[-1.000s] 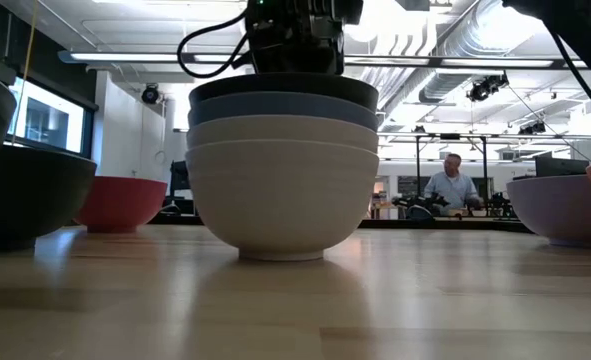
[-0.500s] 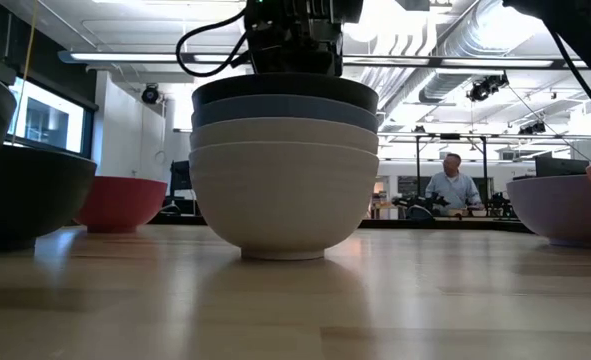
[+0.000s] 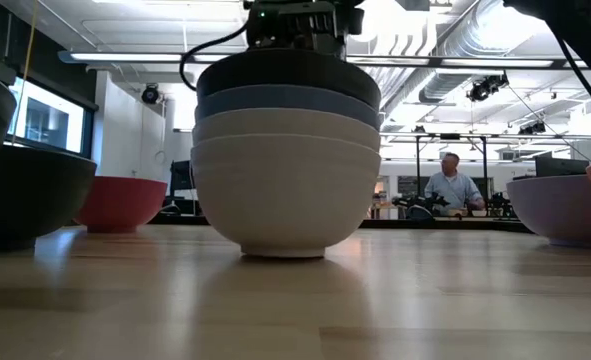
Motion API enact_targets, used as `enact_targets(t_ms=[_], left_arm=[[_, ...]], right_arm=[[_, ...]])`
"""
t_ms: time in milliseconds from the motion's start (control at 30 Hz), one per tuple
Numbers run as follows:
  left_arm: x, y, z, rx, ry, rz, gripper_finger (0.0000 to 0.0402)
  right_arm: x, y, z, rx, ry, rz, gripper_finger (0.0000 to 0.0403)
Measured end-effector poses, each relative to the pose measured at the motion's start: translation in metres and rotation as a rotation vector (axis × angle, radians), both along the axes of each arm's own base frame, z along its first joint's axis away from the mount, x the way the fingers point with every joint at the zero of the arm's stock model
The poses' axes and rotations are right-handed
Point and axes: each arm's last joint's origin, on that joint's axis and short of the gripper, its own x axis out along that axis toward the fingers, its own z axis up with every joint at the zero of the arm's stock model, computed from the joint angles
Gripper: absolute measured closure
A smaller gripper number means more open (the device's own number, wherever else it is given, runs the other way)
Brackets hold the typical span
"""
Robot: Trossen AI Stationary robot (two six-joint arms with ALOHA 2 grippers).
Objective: Nest bowls inside each other
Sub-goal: Stack the top black bowl on top of the blue bowl, then stack the pink bowl on top of the black bowl
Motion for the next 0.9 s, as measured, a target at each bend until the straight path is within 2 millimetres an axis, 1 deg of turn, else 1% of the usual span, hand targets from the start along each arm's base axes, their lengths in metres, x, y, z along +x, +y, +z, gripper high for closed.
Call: enact_targets(t_ms=[267, 433, 567, 667, 900], left_arm=[[0.0, 0.0, 0.0, 0.001, -0.001, 0.001, 0.0206], [0.0, 0.0, 0.0, 0.001, 0.0, 0.001, 0.0206], [-0.001, -0.001, 0.0, 0.003, -0.003, 0.001, 0.0206], [-0.002, -0.001, 0.0, 0.004, -0.005, 0.001, 0.0206], [-0.003, -0.002, 0.001, 0.005, -0.007, 0.002, 0.0206]], right_arm=[[0.004, -0.001, 0.018, -0.011, -0.052, -0.001, 0.0403], [0.003, -0.001, 0.016, -0.01, -0.044, -0.002, 0.0403], [0.003, -0.001, 0.012, -0.029, -0.021, -0.038, 0.0401], [0.005, -0.002, 0.012, -0.029, -0.035, -0.047, 0.0385], [0.004, -0.009, 0.012, -0.072, -0.031, -0.061, 0.0315]])
